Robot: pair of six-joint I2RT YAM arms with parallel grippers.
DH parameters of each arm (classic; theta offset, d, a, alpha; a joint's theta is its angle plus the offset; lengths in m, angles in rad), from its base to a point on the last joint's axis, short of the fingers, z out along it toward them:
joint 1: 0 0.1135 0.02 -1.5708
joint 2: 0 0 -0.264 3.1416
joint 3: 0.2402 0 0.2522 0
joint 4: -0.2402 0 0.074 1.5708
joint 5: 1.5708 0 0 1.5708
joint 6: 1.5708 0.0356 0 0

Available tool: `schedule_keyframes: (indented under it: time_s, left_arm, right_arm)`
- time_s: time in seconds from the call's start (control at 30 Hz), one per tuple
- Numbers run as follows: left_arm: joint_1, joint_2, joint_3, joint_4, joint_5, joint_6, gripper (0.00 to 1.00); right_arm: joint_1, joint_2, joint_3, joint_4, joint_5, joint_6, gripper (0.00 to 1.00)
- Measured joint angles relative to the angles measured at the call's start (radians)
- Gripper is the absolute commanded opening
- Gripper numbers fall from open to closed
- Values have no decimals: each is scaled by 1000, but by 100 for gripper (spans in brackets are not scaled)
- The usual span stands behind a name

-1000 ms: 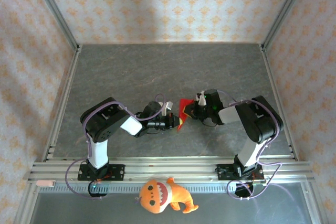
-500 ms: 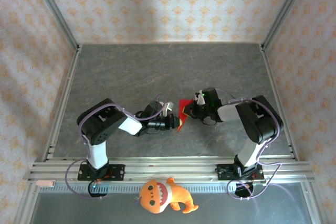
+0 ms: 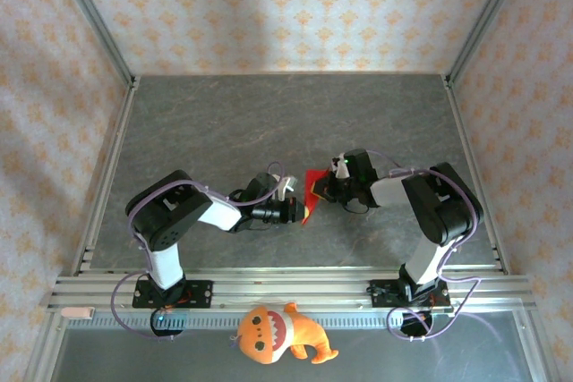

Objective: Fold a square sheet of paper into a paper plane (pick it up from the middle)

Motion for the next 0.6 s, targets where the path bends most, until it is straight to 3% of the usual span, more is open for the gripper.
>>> schedule_keyframes:
  time_s: [0.33,0.5,0.6]
  left_arm:
    - [0,-15,-11,-6,2,13,14]
    - [-13,-62,-33,-31,3,23,32]
    - [-22,-126,-55,-93,-27,23,37]
  right_arm:
    - [1,0,0,0,3,-6,6]
    - [1,0,0,-1,5,-6,6]
    - [1,0,0,-1,5,-6,6]
